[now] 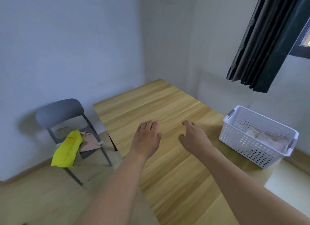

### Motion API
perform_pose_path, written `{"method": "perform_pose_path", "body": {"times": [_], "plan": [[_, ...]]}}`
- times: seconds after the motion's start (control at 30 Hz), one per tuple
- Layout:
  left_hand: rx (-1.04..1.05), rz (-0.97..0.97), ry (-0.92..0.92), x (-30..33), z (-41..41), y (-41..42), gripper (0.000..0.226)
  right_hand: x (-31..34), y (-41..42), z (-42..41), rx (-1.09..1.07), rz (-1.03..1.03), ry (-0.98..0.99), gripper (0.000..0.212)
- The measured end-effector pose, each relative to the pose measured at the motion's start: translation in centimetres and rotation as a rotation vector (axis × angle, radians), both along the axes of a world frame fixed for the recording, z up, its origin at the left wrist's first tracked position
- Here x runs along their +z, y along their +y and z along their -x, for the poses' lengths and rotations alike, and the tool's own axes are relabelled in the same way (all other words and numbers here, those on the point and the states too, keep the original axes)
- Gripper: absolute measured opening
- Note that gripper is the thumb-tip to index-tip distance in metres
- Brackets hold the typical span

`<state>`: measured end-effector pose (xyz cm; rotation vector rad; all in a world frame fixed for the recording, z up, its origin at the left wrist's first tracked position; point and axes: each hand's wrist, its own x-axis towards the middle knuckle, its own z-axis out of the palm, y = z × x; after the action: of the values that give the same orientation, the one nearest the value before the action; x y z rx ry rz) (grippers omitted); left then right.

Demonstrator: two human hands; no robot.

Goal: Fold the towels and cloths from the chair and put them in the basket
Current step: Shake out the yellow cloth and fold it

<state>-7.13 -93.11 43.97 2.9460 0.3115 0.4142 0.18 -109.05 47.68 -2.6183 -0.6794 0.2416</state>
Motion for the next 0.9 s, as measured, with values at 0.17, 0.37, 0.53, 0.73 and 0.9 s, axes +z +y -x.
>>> {"method": "perform_pose_path", "body": {"times": [0.17, 0.37, 0.53, 0.73, 0.9], "plan": [[-0.019, 0.013, -0.011, -0.2, 3.2, 8.7, 0.046, -0.3, 9.0, 3.7, -0.009, -0.008, 0.008, 0.054], [-0.012, 0.071, 0.014, -0.2, 7.7, 21.3, 0.046, 0.0, 21.0, 8.7, 0.019, -0.042, 0.047, 0.055], [0.001, 0.062, 0.017, 0.4, 10.0, 29.6, 0.044, 0.3, 28.7, 10.5, 0.042, -0.075, 0.048, 0.054], [0.090, 0.044, 0.021, 0.0, 13.9, 40.0, 0.040, -1.4, 39.6, 12.2, 0.130, -0.057, 0.090, 0.056], [0.155, 0.075, 0.074, -2.6, 16.8, 52.1, 0.038, -2.8, 51.7, 15.1, 0.182, -0.092, 0.120, 0.054]]}}
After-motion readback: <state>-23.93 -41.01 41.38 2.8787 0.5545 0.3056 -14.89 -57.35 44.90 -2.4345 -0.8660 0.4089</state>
